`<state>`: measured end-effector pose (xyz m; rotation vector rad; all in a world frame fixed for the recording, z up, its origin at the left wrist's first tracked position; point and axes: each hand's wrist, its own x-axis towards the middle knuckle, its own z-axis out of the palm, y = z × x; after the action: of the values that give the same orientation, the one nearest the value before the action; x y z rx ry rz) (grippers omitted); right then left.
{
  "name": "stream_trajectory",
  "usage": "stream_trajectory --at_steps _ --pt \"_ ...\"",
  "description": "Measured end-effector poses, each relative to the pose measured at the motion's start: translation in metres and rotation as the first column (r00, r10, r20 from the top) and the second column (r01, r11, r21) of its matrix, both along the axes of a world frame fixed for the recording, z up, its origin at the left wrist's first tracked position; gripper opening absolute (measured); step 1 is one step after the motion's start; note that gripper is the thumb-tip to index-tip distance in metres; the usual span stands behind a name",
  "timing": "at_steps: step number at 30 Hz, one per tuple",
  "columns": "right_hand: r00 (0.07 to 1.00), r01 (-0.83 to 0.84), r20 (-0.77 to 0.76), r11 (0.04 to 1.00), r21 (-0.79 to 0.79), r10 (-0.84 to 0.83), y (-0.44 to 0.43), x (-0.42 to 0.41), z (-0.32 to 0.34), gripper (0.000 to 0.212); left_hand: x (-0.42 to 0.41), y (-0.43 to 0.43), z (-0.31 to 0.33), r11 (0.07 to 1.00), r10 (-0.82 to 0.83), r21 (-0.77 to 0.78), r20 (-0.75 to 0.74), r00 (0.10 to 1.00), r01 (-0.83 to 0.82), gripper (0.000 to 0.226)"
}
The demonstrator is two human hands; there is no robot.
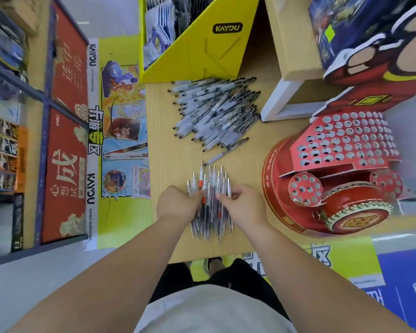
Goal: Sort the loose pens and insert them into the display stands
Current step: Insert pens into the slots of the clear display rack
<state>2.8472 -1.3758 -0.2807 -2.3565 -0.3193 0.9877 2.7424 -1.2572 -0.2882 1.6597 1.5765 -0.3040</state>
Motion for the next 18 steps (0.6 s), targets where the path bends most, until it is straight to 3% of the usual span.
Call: stream_trajectory --at_steps 5,10,18 --pt "0.999 -0.039 0.016 0.999 0.034 0.038 0.001 0.008 -0.01 0.023 -0.001 -0.008 -0.005 0.995 0.1 0.009 0.064 0.993 -0.101 0.049" --pt "0.999 -0.039 0.026 0.998 0.056 0.038 -0.001 0.007 -0.017 0.043 -0.006 -0.013 -0.008 0.988 0.153 0.016 0.1 0.983 -0.156 0.049" --pt "0.997 -0.054 -0.041 0.993 0.105 0.059 -0.003 0.011 -0.017 0.027 -0.008 -0.014 -0.012 0.957 0.286 -0.085 0.134 0.949 -0.277 0.047"
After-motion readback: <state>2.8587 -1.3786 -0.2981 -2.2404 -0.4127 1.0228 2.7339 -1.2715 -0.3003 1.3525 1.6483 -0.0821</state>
